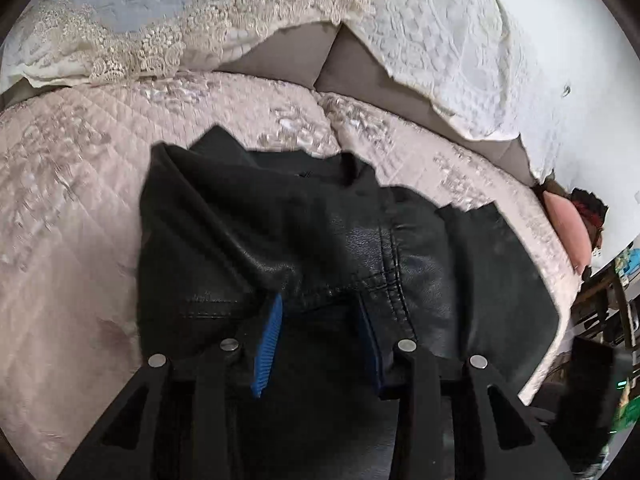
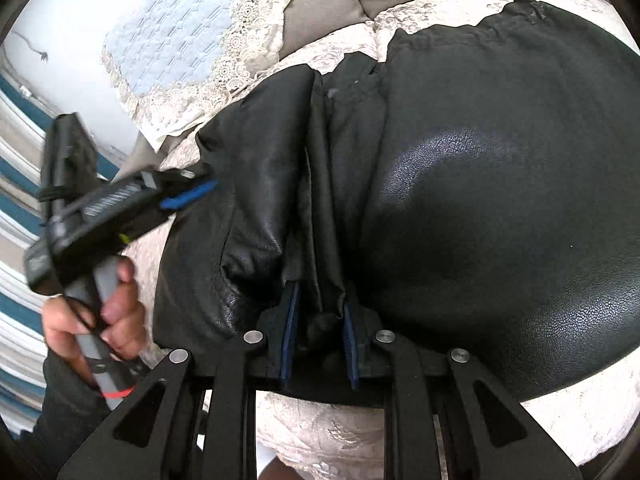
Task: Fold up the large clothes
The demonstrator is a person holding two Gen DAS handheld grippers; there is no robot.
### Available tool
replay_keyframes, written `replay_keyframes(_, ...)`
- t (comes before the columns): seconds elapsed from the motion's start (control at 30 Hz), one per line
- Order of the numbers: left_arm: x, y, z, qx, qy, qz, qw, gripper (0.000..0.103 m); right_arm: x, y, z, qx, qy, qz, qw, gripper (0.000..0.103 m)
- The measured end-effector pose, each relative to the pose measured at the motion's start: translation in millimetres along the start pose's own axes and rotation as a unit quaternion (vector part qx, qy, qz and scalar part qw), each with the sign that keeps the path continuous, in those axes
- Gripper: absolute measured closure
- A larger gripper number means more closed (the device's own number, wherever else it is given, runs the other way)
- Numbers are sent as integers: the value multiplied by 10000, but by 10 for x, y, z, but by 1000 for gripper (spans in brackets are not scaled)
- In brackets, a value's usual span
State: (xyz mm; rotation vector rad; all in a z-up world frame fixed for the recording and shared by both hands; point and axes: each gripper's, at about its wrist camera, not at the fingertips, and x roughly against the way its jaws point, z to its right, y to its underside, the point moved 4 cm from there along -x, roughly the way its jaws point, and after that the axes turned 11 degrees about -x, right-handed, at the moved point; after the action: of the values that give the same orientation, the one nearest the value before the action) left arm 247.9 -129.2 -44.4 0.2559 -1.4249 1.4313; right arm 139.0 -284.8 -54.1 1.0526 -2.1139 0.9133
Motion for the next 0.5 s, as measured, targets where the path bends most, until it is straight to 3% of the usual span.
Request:
replay_keyframes(0.2,2,-6,27,26,-146,-104,9998,64,72,-17,-34,91,3,-79,9999,83)
replay_keyframes(0.3,165,29,129,-183,-248,-76,9995,64,259,-29,-65,275,146,178,9994,81)
replay_keyframes(0.43,379,298,319,-382,-121,-15,9992,64,446,99,26,488,321,317,9978,81)
replay_keyframes(0.5,381,472,427,-638,-263,15,9976,64,417,171,121,466,425,211,9978,81)
